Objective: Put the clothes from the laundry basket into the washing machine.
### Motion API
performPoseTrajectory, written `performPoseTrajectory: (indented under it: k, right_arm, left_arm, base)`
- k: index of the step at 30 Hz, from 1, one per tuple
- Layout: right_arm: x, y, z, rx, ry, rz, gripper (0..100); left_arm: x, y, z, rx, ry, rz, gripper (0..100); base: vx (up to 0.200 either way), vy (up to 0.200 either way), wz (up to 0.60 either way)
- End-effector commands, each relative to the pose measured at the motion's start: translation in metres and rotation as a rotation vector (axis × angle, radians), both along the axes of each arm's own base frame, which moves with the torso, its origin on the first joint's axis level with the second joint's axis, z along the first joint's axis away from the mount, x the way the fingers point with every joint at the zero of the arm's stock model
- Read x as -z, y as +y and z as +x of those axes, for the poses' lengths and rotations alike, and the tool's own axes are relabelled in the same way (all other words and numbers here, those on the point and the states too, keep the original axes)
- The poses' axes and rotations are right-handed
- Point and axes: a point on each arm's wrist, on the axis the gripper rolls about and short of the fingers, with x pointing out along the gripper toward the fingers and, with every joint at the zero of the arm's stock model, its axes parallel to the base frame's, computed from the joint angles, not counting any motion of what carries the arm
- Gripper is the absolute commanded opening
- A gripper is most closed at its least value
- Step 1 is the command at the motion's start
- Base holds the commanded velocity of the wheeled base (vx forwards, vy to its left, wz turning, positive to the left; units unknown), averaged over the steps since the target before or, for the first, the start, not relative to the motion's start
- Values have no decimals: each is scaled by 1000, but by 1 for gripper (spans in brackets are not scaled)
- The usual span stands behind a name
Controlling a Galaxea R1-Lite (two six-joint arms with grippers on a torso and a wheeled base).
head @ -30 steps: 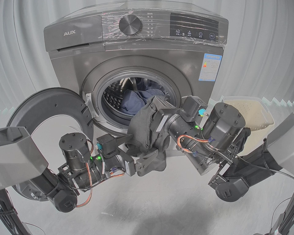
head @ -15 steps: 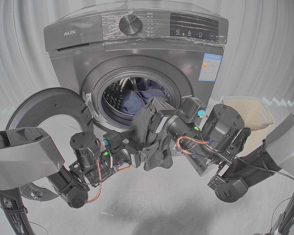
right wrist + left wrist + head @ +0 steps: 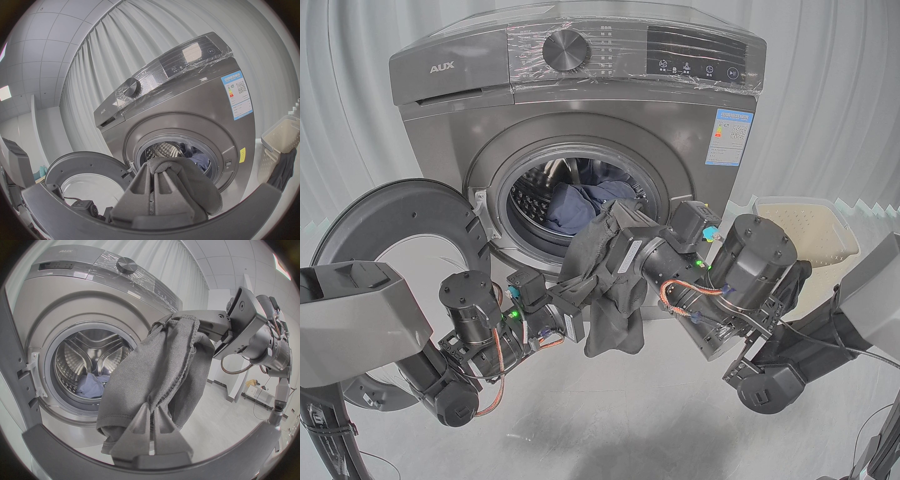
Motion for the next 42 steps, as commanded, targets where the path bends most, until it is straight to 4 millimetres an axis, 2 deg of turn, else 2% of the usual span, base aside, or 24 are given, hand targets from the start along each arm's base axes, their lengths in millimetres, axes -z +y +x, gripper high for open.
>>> performPoseTrajectory:
  k: [1,5,9,17,18,32,42]
  right_arm:
    - [1,0,0,1,1,-2,0]
    - [5,-3,4,10,9,-11,0]
    - [8,-1,5,7,13,-17,0]
    - [6,-1,4,4,4,-8,0]
    - [6,-1,4,3,4,-8,0]
    - [5,2,1,-6,2,-5,0]
    - [6,1,2,-2,3,-6,0]
  left_arm:
    - [-4,2,-3,0,-9,-6,0]
    - [-14,5,-14,15,-23,-13,0]
    - [-11,6,-20,23,-6,-2,0]
    - [-8,6,-18,23,1,3,0]
    - [-7,7,-18,22,4,5,100]
    - [8,4,-9,5,44,19,100]
    - [3,6,-9,-4,30,10,100]
  base:
    - [0,0,0]
    - [0,0,0]
    - [0,0,0]
    - [0,0,0]
    - [0,0,0]
    - [0,0,0]
    - [0,0,0]
